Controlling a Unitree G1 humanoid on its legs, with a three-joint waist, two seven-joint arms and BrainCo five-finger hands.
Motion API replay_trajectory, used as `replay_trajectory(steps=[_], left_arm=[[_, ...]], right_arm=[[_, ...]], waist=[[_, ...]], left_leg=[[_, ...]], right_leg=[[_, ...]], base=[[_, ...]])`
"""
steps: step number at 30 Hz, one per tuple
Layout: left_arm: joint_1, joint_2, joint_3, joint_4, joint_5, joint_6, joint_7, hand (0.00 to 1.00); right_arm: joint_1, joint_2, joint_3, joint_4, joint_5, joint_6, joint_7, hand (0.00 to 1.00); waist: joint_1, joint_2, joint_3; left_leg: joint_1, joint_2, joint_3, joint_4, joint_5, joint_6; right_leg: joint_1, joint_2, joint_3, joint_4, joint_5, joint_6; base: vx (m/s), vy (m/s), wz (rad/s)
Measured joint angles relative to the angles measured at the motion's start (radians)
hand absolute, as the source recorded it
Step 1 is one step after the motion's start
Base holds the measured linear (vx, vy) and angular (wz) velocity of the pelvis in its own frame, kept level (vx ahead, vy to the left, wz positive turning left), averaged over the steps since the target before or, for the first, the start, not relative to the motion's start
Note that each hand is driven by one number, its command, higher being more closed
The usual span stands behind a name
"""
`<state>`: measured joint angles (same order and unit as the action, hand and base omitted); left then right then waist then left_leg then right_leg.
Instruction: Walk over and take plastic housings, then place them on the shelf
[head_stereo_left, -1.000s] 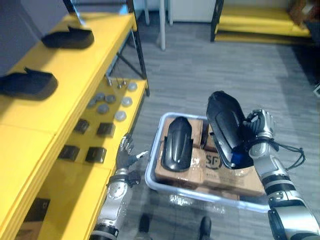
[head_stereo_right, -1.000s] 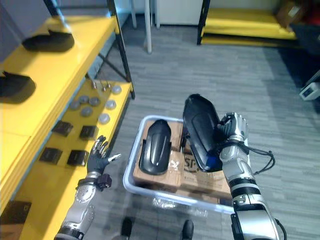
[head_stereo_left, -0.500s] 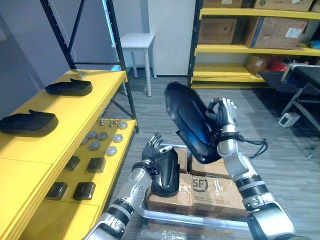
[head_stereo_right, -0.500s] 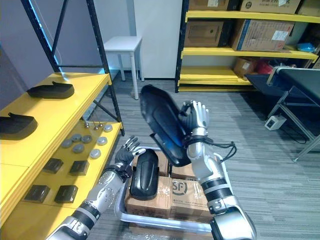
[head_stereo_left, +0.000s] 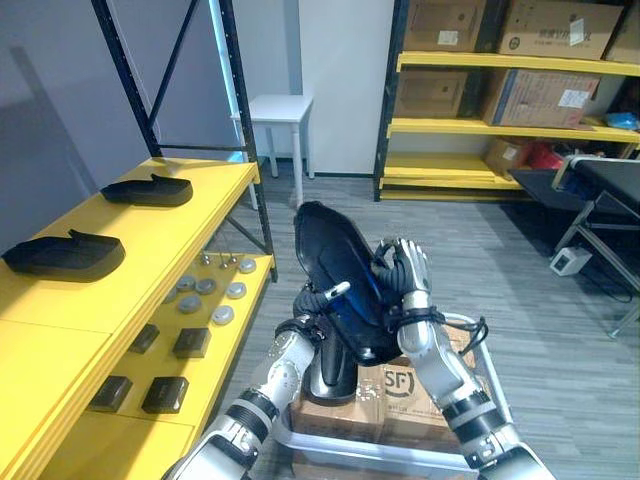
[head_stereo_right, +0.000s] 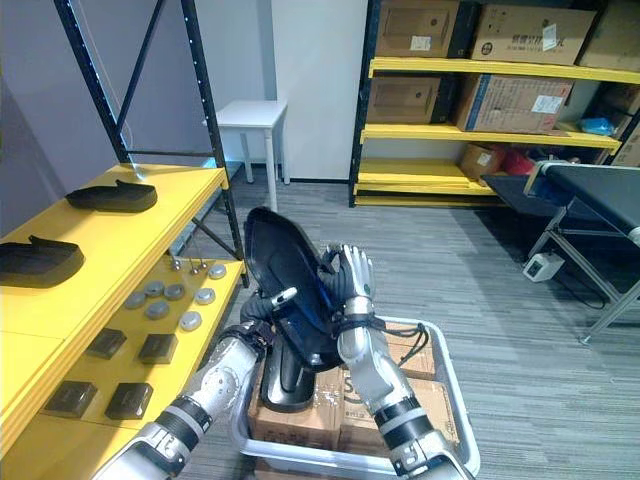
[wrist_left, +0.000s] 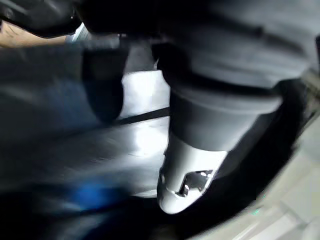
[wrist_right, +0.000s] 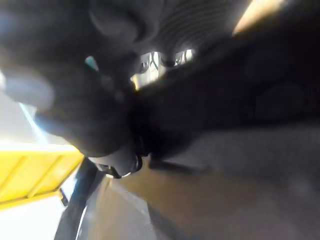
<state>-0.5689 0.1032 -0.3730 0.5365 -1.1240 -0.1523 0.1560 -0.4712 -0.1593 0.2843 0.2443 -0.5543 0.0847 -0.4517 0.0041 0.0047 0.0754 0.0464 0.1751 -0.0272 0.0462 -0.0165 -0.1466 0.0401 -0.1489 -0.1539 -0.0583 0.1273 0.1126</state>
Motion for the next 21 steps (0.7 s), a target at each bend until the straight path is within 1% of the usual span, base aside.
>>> replay_trajectory(steps=[1, 3, 4, 6, 8, 10, 13, 14, 16, 18, 21], left_arm=[[0.007, 0.0, 0.006, -0.01, -0.013, -0.009, 0.002, 1.0], [0.041, 0.001, 0.024, -0.042, -0.021, -0.041, 0.015, 1.0], [0.045, 0.001, 0.031, -0.047, -0.022, -0.045, 0.016, 1.0], [0.065, -0.002, 0.066, -0.078, -0.031, -0.084, 0.02, 1.0], [0.088, 0.011, 0.073, -0.103, -0.008, -0.09, 0.02, 1.0], [0.145, 0.008, 0.082, -0.145, -0.009, -0.106, 0.02, 1.0], [0.213, 0.009, 0.082, -0.177, -0.009, -0.109, 0.019, 1.0], [0.239, 0.01, 0.082, -0.192, -0.009, -0.109, 0.019, 1.0], [0.284, 0.021, 0.082, -0.224, -0.008, -0.107, 0.017, 1.0], [0.326, 0.044, 0.082, -0.274, 0.014, -0.105, 0.015, 1.0], [0.387, 0.077, 0.092, -0.327, 0.031, -0.105, 0.0, 1.0]], right_arm=[[0.008, -0.001, 0.0, 0.0, 0.011, -0.008, 0.0, 1.0], [0.052, -0.004, 0.008, -0.023, 0.041, -0.04, 0.0, 1.0], [0.062, -0.006, 0.013, -0.035, 0.045, -0.047, 0.0, 1.0], [0.105, -0.029, 0.049, -0.041, 0.066, -0.072, 0.002, 1.0], [0.127, -0.033, 0.068, -0.048, 0.088, -0.093, 0.002, 1.0], [0.147, -0.032, 0.089, -0.069, 0.097, -0.103, 0.002, 1.0], [0.181, -0.031, 0.118, -0.075, 0.099, -0.108, 0.003, 1.0], [0.194, -0.031, 0.128, -0.076, 0.1, -0.109, 0.004, 1.0], [0.203, -0.032, 0.146, -0.076, 0.117, -0.116, 0.013, 1.0], [0.211, -0.032, 0.164, -0.076, 0.127, -0.128, 0.023, 1.0], [0.216, -0.032, 0.199, -0.076, 0.156, -0.134, 0.045, 1.0]], waist=[[-0.002, 0.0, 0.0], [-0.013, -0.001, -0.004], [-0.015, -0.001, -0.004], [-0.015, -0.007, -0.007], [-0.015, -0.008, -0.008], [-0.013, -0.012, -0.011], [-0.01, -0.026, -0.022], [-0.003, -0.029, -0.026], [0.003, -0.03, -0.026], [0.007, -0.029, -0.026], [0.029, -0.028, -0.026]], left_leg=[[0.003, 0.0, 0.0, -0.002, 0.0, 0.0], [0.014, 0.0, 0.002, -0.008, 0.0, 0.0], [0.014, 0.0, 0.002, -0.008, -0.001, 0.0], [0.014, 0.0, 0.003, -0.008, -0.001, 0.0], [0.014, 0.0, 0.003, -0.008, -0.001, 0.0], [0.013, 0.0, -0.001, -0.008, -0.001, -0.001], [0.012, 0.0, -0.011, -0.008, -0.001, -0.001], [0.01, 0.0, -0.014, -0.008, -0.001, -0.001], [-0.001, -0.001, -0.028, -0.005, -0.001, -0.001], [-0.025, -0.001, -0.055, 0.01, -0.001, -0.002], [-0.055, -0.002, -0.101, 0.037, -0.002, -0.002]], right_leg=[[0.003, 0.0, 0.0, -0.002, 0.0, 0.0], [0.013, 0.0, 0.0, -0.007, 0.0, 0.0], [0.013, 0.0, 0.0, -0.007, 0.0, 0.0], [0.013, 0.001, 0.0, -0.008, 0.0, 0.0], [0.014, 0.001, 0.0, -0.008, 0.0, 0.0], [0.015, 0.001, -0.003, -0.01, 0.0, 0.0], [0.03, 0.001, -0.021, -0.023, 0.0, 0.0], [0.031, 0.001, -0.024, -0.024, -0.001, 0.0], [0.032, 0.0, -0.033, -0.025, -0.001, 0.001], [0.032, 0.002, -0.057, -0.025, -0.002, 0.001], [0.045, 0.006, -0.102, -0.026, -0.004, 0.0]], base=[[0.0, 0.0, 0.0], [0.0, 0.0, 0.0], [0.0, 0.0, 0.0], [0.0, 0.0, 0.0], [0.0, 0.0, 0.0], [-0.01, 0.008, 0.04], [0.0, 0.014, 0.13], [0.0, 0.013, 0.1], [-0.01, 0.006, 0.17], [-0.02, -0.007, 0.32], [-0.02, -0.022, 0.45]])
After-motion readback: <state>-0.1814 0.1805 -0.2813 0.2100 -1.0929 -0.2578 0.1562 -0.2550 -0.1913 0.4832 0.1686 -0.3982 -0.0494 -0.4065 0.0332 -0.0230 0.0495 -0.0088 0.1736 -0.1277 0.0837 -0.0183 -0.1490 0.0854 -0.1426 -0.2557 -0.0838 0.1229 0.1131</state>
